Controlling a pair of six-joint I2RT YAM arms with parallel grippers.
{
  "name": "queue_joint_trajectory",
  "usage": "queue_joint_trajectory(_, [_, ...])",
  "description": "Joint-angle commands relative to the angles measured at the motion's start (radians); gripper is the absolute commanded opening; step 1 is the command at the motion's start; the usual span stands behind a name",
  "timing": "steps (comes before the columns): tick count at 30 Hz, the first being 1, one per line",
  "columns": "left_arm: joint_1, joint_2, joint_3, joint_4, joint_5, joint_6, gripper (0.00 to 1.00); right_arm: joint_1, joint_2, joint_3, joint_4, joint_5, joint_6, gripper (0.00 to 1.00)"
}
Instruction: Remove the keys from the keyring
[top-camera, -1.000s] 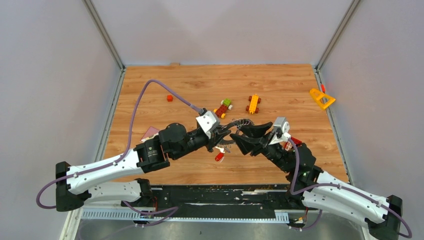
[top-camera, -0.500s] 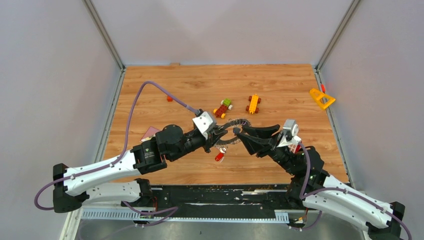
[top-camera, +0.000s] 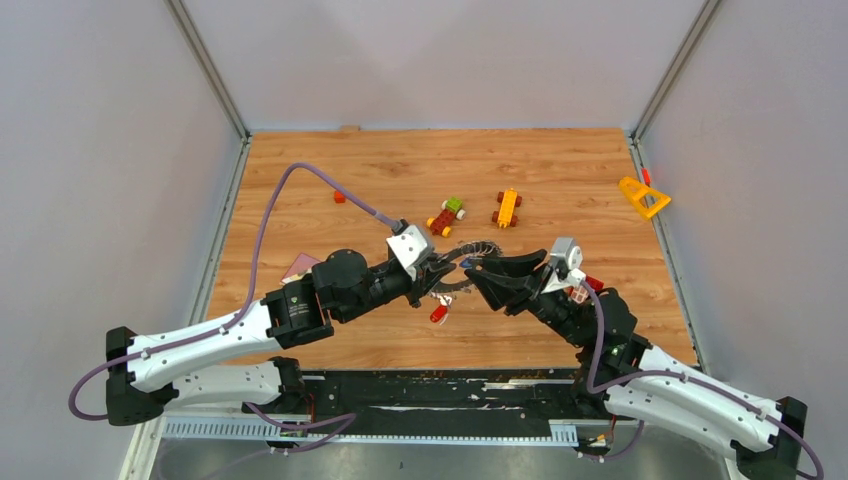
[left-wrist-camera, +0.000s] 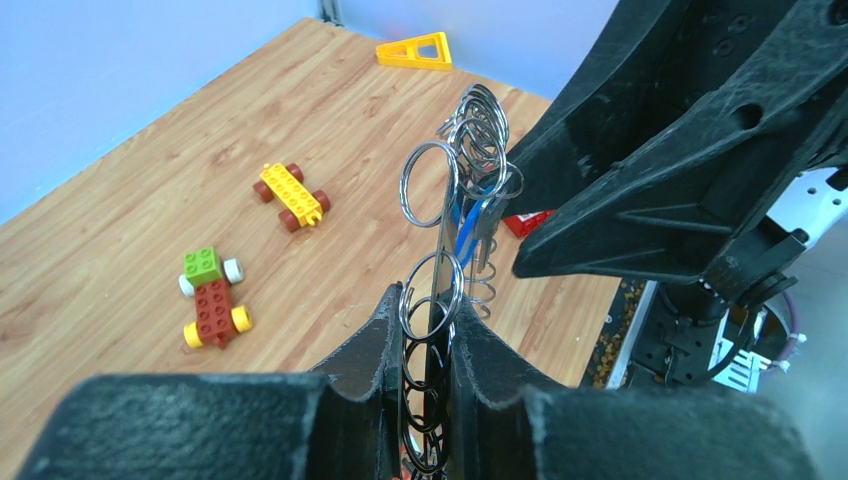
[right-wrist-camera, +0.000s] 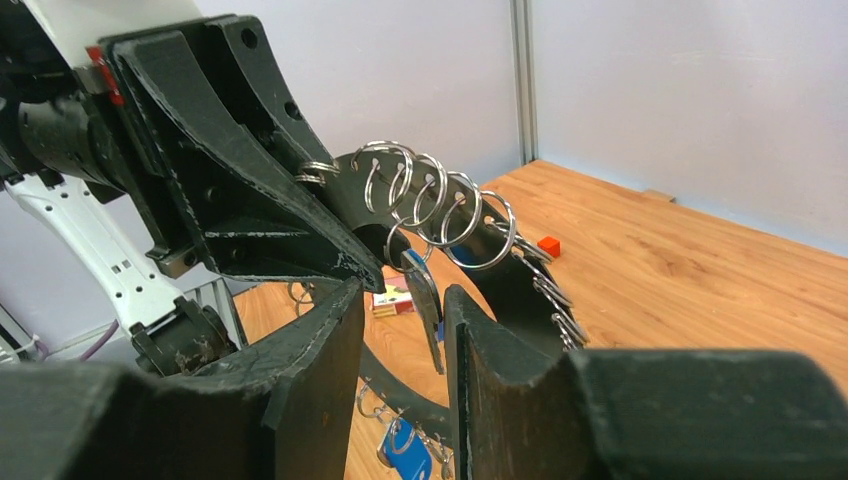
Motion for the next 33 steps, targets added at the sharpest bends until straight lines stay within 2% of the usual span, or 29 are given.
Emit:
queue_joint_trajectory(1, [-0.005,-0.019,0.018,0.058,0.037,-0.007,0.00,-0.002,0.026,0.011,0.034,-0.020,-0.014,0.36])
queue_joint_trajectory(13, [-0.004,-0.010,0.022,0.058,0.060,-0.008,0.00,-0.001,0.072,0.025,0.070,-0.031,-0.026,0.34])
queue_joint_trajectory(20, [-0.005,-0.017,0.017,0.054,0.049,-0.004,0.00,-0.002,0.058,0.012,0.076,-0.031,-0.025,0.23])
queue_joint_trajectory(27, [-0.005,-0.019,0.016,0.055,0.045,-0.002,0.00,-0.002,0.028,0.000,0.069,-0.031,-0.023,0.20])
queue_joint_trajectory(28, [-0.004,-0.020,0.016,0.055,0.044,-0.002,0.00,-0.002,0.023,-0.002,0.069,-0.031,-0.023,0.22])
queue_joint_trajectory(31, [-0.004,-0.020,0.016,0.055,0.046,-0.002,0.00,-0.001,0.015,-0.007,0.067,-0.062,-0.028,0.39])
queue_joint_trajectory(33, [-0.004,-0.021,0.016,0.056,0.049,-0.002,0.00,-0.002,0.013,-0.010,0.065,-0.063,-0.030,0.45])
